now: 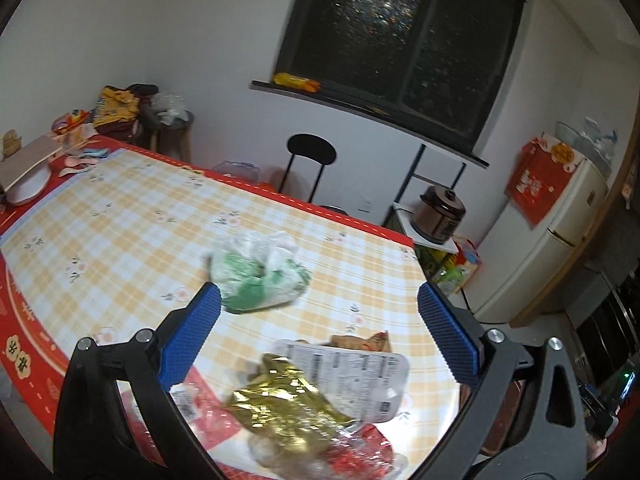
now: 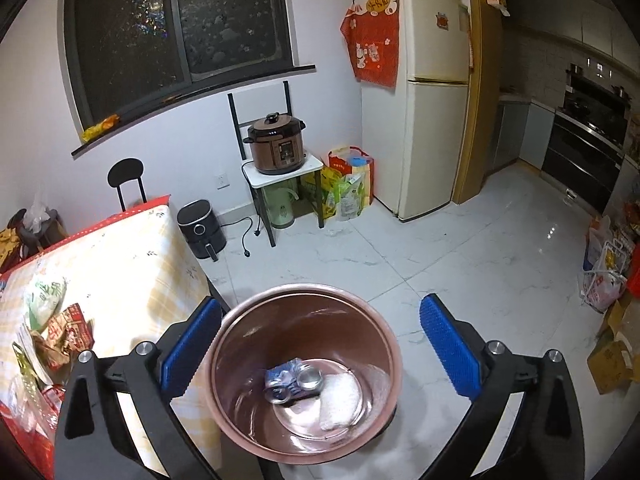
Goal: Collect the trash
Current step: 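Return both tools to the table above the remaining trash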
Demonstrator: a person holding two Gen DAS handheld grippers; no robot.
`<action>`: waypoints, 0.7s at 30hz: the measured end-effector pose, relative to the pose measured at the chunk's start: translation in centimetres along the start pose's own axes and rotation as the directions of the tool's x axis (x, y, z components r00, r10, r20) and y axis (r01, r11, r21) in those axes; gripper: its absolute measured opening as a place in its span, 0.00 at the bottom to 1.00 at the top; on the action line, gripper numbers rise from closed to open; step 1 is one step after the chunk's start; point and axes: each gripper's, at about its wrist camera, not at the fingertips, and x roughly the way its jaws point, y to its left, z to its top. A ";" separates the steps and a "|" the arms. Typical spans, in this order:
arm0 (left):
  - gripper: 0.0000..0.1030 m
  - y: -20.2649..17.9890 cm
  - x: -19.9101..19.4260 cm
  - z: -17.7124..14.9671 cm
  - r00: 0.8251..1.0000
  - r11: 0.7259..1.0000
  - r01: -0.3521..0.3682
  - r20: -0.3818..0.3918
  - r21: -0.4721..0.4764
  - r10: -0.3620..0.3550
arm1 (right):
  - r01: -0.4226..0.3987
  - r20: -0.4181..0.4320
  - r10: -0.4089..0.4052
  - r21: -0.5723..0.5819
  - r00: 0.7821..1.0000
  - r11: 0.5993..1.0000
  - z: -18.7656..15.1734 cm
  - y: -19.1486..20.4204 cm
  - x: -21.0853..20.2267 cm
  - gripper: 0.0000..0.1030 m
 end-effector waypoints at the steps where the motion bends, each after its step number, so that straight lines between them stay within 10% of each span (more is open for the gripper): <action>1: 0.94 0.6 -0.2 0.0 1.000 1.000 -0.002 0.002 -0.004 0.002 | -0.005 0.003 0.005 -0.006 1.000 1.000 0.1 0.9 -0.2 0.95; 21: 0.94 19.8 -1.0 -0.2 0.998 0.995 -0.034 -0.063 -0.091 0.028 | -0.094 -0.020 0.092 -0.174 0.996 0.980 -3.2 22.1 -5.8 0.95</action>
